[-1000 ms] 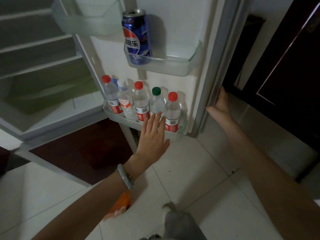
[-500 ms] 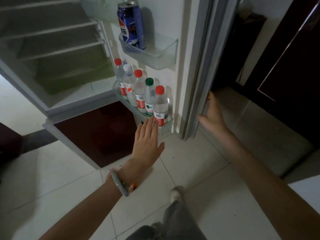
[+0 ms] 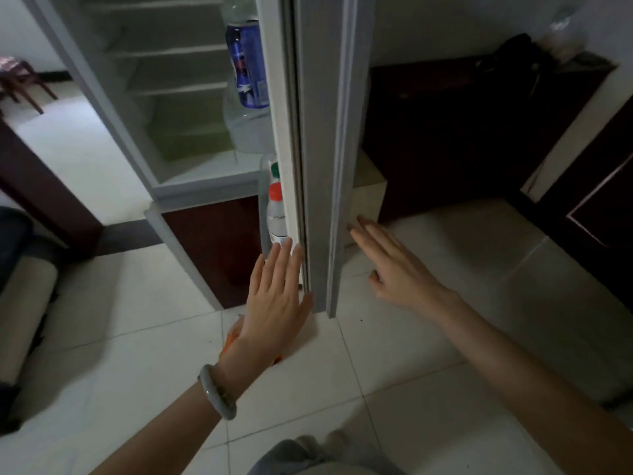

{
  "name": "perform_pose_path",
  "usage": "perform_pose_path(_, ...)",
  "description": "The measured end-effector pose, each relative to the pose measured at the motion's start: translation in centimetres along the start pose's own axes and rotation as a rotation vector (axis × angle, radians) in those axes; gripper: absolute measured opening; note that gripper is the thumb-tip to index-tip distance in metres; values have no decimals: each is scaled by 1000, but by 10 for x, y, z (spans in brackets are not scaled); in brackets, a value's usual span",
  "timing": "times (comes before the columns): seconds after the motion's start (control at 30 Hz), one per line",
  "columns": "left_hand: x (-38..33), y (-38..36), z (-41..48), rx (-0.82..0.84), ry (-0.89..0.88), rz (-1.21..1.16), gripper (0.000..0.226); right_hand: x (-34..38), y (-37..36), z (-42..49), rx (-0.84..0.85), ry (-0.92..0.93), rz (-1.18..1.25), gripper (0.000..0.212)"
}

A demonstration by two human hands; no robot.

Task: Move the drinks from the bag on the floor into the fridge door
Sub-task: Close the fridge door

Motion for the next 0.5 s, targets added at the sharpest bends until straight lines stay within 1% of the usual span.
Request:
perform_pose_path(0.1, 16, 5, -6, 6, 77, 39, 76, 21, -10, 24, 34, 116, 15, 87)
perform_pose_path(0.17, 29, 8, -11, 20, 142, 91, 76, 32, -17, 41, 65, 162, 54, 89)
perform_pose_path(0.3, 59, 12, -21, 50, 284, 167, 74, 57, -26, 73, 64, 248, 67, 85)
perform_pose_path(0.43, 102, 18, -28, 19, 458, 91, 83, 91, -41, 102, 101, 333, 146, 81)
perform_pose_path(0.5, 124, 21, -29, -5, 525, 59, 82, 107, -47, 117, 111, 373, 162, 80)
Point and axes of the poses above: each hand's wrist, its own z-axis towards the middle knuckle, its own y-axis out of the back of the hand, x = y × z, the point moved 10 cm from there along z, towards the middle knuckle, and after that the axes turned 5 degrees about x, right-handed, at the moved point
